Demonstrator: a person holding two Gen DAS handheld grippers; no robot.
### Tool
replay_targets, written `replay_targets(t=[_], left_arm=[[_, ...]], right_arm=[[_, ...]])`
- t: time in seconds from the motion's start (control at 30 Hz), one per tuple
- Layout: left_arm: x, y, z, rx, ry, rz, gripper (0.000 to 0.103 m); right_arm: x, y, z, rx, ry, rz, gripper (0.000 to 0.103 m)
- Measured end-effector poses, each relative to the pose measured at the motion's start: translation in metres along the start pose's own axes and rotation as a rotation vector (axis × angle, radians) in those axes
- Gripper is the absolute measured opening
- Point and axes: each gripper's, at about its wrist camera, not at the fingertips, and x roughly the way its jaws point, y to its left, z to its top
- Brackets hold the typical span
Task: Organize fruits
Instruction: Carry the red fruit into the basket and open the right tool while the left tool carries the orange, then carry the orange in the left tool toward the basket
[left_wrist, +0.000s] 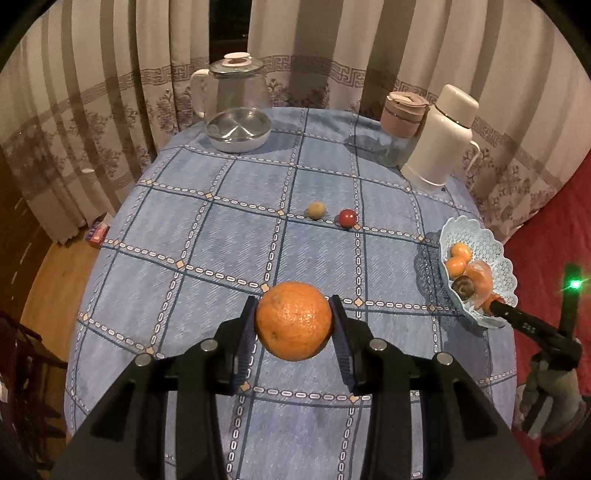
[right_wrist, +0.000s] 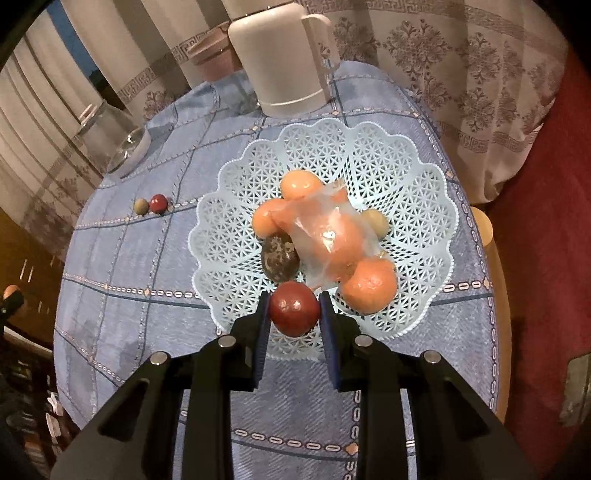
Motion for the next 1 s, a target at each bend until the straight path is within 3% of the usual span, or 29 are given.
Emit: replay_targets(t=[0.3, 0.6, 1.0], left_arm=[[-0.002, -0.011, 0.002, 0.023, -0.003, -0.019, 0.039], [0.007, -0.037, 0.011, 0.078, -0.001, -0.060, 0.039], [0.027, -0.105, 0.021, 0.185, 0.010, -0.166, 0.039]], right_arm=[[-0.005, -0.003, -0.001, 0.013, -0.008, -0.003, 0.034], [-0.030, -0.008, -0.012, 0.034, -0.045, -0.001, 0.034], [-0.053, -0.029, -0.032, 0.091, -0.056, -0.013, 0.034]])
